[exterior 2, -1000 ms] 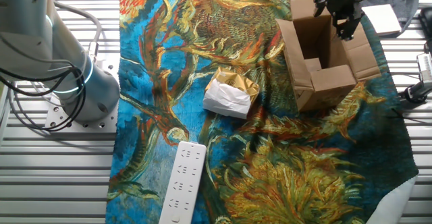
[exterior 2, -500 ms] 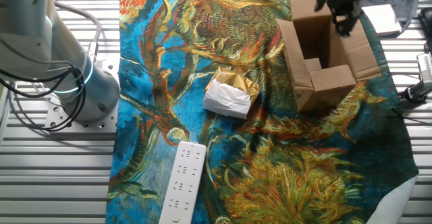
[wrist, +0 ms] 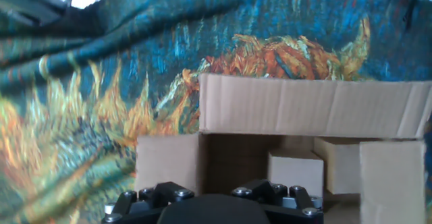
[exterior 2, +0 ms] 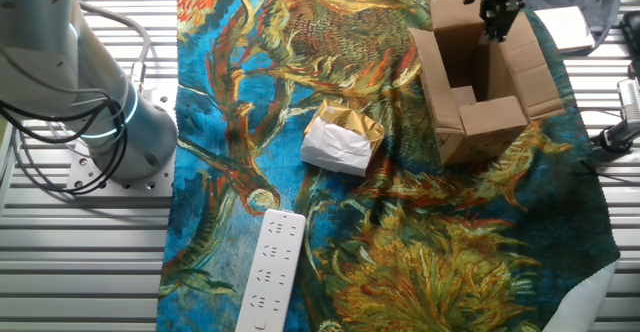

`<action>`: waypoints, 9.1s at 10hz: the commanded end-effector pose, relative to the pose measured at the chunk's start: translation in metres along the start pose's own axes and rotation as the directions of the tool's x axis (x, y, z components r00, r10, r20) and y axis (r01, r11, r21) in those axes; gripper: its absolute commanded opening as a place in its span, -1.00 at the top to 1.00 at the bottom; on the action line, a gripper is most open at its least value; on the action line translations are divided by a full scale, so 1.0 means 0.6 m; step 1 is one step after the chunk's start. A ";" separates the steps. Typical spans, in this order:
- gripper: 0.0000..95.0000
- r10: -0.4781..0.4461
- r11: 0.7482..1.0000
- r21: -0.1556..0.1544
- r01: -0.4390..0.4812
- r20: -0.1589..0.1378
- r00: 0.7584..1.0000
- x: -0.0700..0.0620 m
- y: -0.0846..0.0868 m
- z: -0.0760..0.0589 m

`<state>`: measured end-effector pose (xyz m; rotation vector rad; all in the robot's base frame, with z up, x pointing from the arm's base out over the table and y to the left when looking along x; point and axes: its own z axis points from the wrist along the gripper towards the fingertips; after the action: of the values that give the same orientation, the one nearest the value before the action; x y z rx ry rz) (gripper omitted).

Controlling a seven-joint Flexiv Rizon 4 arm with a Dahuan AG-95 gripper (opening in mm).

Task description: Cover the box

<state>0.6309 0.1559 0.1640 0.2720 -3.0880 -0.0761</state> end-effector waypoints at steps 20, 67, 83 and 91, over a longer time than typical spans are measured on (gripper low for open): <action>-0.60 -0.033 0.999 -0.033 0.033 -0.001 0.999 0.003 0.086 0.001; -0.20 -0.211 0.975 -0.072 0.211 0.014 0.977 -0.017 -0.137 0.055; -0.20 -0.236 0.968 -0.083 0.235 0.002 0.972 0.024 -0.124 -0.005; -0.20 -0.193 0.976 -0.098 0.195 0.029 0.981 0.060 -0.064 -0.016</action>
<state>0.6015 0.1104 0.1724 0.5803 -3.0557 -0.2467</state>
